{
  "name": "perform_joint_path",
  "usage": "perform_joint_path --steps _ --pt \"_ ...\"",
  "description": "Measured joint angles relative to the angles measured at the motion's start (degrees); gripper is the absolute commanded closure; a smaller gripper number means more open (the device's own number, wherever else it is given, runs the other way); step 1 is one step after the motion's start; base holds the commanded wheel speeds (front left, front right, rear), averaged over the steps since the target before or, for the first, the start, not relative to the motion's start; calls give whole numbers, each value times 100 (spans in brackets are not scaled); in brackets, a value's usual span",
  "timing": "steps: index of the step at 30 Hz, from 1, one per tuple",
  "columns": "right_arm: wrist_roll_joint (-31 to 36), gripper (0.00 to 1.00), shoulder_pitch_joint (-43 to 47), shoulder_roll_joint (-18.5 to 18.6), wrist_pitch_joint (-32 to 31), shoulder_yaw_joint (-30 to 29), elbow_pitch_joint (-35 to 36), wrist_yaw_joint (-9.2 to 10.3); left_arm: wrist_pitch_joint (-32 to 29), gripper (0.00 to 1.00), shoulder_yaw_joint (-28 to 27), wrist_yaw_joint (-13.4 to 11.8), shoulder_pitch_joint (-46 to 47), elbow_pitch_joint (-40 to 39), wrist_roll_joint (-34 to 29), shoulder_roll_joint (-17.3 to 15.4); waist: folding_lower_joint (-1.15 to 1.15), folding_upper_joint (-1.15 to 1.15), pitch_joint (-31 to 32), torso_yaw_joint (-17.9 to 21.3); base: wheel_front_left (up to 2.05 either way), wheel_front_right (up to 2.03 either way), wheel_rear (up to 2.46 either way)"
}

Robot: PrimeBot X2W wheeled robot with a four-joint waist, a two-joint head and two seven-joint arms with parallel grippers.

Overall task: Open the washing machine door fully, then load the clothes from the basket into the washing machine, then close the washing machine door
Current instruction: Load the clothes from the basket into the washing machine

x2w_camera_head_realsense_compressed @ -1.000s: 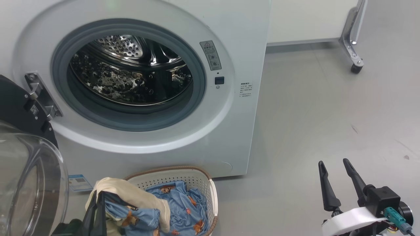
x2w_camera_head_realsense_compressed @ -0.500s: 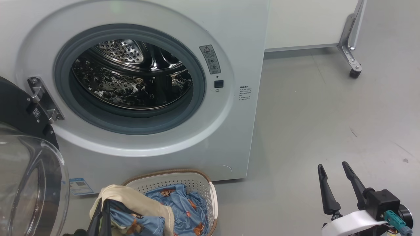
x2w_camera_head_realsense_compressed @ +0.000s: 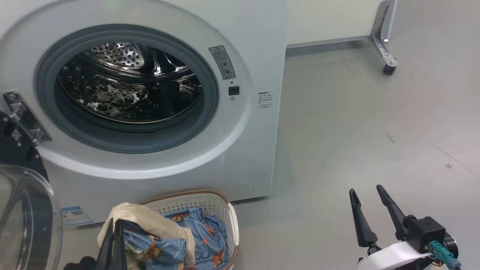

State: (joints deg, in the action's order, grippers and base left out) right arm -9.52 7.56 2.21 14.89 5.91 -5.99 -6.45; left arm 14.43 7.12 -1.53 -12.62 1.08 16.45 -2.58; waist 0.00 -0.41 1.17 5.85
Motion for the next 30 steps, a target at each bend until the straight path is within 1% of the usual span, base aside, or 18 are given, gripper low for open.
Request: perform_joint_path --steps 4,11,18,19,25,26,30 --pt "-75 0 -3 2 0 78 23 0 0 100 -8 0 206 -1 60 0 0 0 -115 146 0 0 0" --pt "-197 0 -125 1 0 213 138 2 0 100 -276 -29 945 -9 78 -33 0 0 -453 406 0 0 0" --pt "-261 0 -394 4 0 371 246 10 -110 100 -639 -68 1908 76 78 -353 0 0 -914 677 0 0 0" --pt "-277 0 -434 4 0 402 252 10 -134 100 -705 -100 2034 140 78 -413 0 0 -982 719 0 0 0" --pt "-319 0 -650 4 1 556 275 11 -286 100 -1070 -114 2802 580 83 -778 0 0 -1363 1012 0 0 0" --pt "-323 0 -705 4 0 569 279 13 -338 100 -1196 -137 3104 737 188 -822 0 0 -1482 1112 0 0 0" --pt "-350 0 -767 8 0 631 289 56 -495 100 -1317 -136 3623 1162 379 -949 0 0 -1723 1284 0 0 0"
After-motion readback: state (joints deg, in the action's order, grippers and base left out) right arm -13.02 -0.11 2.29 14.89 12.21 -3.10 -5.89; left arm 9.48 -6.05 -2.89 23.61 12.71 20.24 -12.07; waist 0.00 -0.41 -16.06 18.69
